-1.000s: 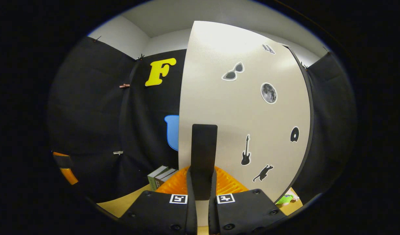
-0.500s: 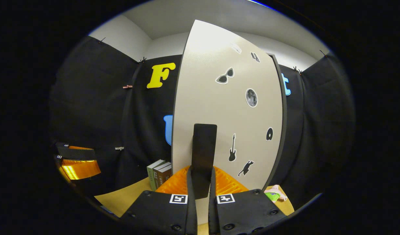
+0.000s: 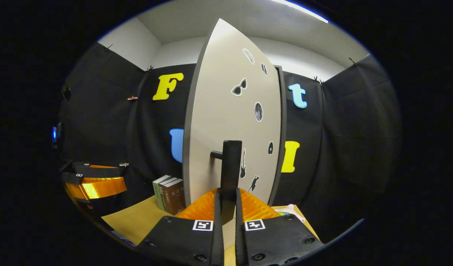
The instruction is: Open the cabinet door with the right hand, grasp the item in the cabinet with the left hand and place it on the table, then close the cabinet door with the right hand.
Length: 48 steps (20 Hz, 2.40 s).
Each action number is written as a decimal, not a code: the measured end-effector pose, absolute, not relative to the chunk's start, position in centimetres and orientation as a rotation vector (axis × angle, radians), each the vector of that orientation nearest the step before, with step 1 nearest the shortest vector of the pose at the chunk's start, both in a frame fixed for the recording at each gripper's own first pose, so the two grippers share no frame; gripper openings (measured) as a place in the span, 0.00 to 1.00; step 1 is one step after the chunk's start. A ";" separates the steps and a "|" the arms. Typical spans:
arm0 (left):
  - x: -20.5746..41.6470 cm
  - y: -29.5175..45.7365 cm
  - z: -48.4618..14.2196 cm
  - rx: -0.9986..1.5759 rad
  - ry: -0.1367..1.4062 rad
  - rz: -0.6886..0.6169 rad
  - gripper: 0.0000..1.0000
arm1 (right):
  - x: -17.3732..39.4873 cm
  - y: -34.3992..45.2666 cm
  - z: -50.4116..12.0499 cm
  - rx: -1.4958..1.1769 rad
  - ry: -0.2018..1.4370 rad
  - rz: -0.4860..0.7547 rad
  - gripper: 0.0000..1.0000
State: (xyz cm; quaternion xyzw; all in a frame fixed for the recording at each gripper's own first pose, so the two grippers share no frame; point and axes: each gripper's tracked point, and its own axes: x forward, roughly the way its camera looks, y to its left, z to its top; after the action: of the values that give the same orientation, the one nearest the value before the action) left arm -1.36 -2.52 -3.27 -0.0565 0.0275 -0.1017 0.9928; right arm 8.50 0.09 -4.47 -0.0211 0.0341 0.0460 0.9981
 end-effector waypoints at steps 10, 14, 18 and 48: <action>1.0 -14.6 -3.1 -0.141 0.071 -0.193 0.94 | 7.1 -7.1 -4.2 -0.006 0.086 0.163 0.15; 1.8 -16.7 -3.1 -0.140 0.072 -0.150 0.95 | 7.2 -9.0 -4.3 0.008 0.082 0.203 0.15; 2.3 -17.7 -3.2 -0.140 0.084 -0.119 0.94 | 7.3 -10.8 -4.2 0.041 0.070 0.206 0.15; 31.5 -10.2 -5.2 -0.121 0.258 -0.114 0.95 | 3.6 -30.5 -6.9 -0.101 0.093 -0.457 0.54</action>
State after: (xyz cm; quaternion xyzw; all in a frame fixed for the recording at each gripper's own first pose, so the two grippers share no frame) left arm 31.54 -10.23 -5.24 -0.0601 0.1283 -0.0568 0.9883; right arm 3.57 -30.48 -6.92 -0.0501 0.0462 -0.2263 0.9717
